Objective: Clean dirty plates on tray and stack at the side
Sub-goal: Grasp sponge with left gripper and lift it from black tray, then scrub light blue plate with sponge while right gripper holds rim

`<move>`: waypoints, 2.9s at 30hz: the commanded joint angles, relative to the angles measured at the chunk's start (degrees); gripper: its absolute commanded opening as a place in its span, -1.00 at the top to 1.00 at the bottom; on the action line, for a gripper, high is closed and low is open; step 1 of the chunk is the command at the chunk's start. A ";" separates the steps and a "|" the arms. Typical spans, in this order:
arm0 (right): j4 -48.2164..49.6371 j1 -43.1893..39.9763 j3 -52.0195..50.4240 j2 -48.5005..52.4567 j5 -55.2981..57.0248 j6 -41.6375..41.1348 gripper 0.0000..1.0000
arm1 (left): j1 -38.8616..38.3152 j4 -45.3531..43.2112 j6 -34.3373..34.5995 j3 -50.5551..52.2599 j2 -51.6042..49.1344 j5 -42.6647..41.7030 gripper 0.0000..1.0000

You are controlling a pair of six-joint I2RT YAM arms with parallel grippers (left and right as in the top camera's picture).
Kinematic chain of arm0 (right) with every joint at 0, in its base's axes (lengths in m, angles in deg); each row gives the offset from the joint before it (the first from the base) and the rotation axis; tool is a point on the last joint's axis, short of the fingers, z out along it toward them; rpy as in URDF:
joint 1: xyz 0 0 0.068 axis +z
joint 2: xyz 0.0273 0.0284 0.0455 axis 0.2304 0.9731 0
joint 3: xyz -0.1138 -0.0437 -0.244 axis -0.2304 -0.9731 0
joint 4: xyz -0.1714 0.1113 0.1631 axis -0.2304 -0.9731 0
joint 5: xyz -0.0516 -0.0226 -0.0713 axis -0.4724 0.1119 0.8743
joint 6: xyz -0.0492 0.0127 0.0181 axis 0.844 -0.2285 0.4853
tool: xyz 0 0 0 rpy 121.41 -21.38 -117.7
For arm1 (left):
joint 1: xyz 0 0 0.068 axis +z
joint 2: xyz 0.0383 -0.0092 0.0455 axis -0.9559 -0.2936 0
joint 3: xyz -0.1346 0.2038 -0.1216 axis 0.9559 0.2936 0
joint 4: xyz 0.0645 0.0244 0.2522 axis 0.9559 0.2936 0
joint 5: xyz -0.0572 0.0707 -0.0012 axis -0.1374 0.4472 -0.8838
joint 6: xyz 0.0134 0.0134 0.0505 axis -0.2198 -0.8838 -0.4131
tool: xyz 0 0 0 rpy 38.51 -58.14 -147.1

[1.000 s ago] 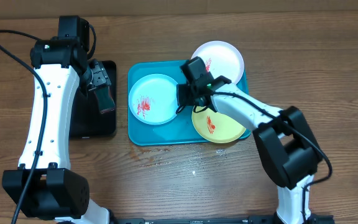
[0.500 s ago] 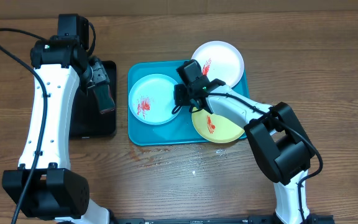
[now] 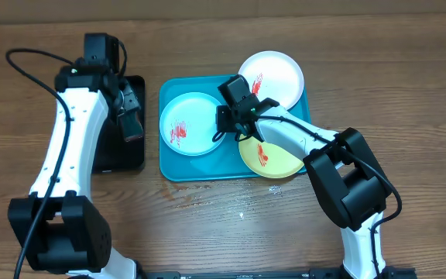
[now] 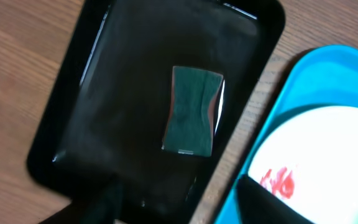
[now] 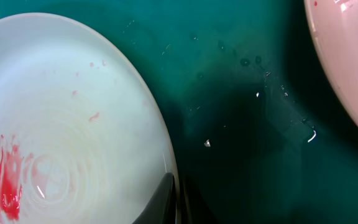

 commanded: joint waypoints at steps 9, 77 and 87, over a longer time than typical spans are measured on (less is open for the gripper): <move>-1.51 0.35 0.70 1.14 -0.48 -0.26 0.93 | -0.02 -13.14 -2.14 7.52 -7.50 1.99 -0.02; -7.08 -3.45 0.46 1.14 -14.43 -1.16 0.93 | -14.38 -7.04 -12.33 4.68 -17.81 -4.85 0.92; -6.75 -3.45 0.46 1.14 -14.05 -1.18 0.93 | -18.69 -3.72 -15.56 4.79 -17.81 -22.56 0.92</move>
